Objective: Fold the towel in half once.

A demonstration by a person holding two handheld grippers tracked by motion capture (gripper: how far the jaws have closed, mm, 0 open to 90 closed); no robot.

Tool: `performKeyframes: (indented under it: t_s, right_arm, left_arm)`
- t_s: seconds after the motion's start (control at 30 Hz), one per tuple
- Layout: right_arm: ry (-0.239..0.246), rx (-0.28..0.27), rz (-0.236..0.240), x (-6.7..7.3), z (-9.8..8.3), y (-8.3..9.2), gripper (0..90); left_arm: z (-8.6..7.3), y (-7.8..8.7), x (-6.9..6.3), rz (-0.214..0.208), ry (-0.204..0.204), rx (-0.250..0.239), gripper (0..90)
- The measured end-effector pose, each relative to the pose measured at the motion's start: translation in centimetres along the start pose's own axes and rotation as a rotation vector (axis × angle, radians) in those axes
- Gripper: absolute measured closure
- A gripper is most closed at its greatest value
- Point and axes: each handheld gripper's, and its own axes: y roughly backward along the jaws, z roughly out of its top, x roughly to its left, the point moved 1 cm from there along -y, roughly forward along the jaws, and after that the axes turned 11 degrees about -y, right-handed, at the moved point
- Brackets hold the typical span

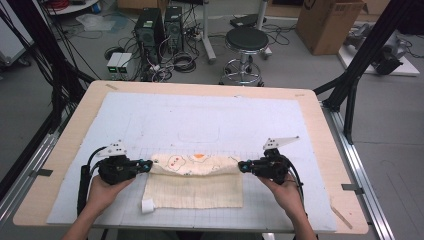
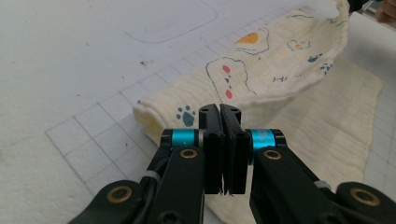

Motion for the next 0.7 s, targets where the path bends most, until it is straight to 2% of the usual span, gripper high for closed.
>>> performKeyframes:
  t_s: [0.33, 0.7]
  right_arm:
    - [0.007, 0.026, 0.007, 1.1, -1.8, -0.1, 86.8]
    - [0.016, 0.043, 0.008, 1.8, -3.4, 0.1, 86.7]
  left_arm:
    - [-1.1, 0.8, -1.6, -0.033, -0.043, 0.016, 87.4]
    - [-2.2, 1.8, -2.8, -0.079, -0.068, 0.007, 87.3]
